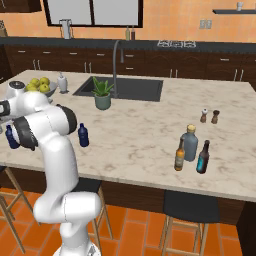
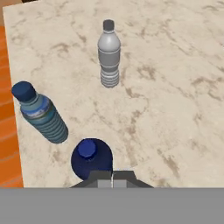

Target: Move the plastic bottles in the middle to the plastics group, and the glass bottles in the middle to the glass group.

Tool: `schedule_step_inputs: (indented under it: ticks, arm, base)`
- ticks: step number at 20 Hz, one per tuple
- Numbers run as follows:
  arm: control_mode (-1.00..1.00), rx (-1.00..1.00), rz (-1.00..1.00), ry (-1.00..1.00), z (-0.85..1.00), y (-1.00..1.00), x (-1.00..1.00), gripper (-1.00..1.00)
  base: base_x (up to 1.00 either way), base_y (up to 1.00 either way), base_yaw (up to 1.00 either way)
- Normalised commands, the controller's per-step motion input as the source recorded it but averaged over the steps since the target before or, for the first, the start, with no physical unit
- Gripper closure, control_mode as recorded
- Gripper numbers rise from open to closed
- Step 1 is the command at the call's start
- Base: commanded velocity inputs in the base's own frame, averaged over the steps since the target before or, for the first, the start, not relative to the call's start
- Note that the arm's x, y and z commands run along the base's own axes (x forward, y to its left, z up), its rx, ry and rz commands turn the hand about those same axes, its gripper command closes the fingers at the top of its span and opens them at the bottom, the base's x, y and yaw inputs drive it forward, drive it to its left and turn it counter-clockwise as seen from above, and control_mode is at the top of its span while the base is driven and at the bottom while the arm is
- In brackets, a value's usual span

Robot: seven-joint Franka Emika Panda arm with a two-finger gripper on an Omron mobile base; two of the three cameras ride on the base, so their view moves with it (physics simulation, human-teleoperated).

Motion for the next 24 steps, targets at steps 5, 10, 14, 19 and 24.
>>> schedule_step_inputs:
  ticks: [5, 10, 14, 19, 24]
  arm:
    - [-1.0, 0.03, -0.08, -0.06, 0.03, -0.64, -0.17, -1.0]
    - [-1.0, 0.02, -0.12, -0.01, 0.07, -0.88, -0.07, -1.0]
    - [-1.0, 0.0, -0.14, 0.0, 0.24, -1.0, 0.0, -1.0]
    - [-1.0, 0.0, -0.24, 0.0, 0.06, -1.0, 0.0, -1.0]
    - [-1.0, 0.0, -0.34, 0.0, 0.0, -1.0, 0.0, -1.0]
  base:
    - [0.0, 0.0, 0.0]
    - [0.0, 0.0, 0.0]
    - [0.0, 0.0, 0.0]
    - [0.0, 0.0, 0.0]
    - [0.0, 0.0, 0.0]
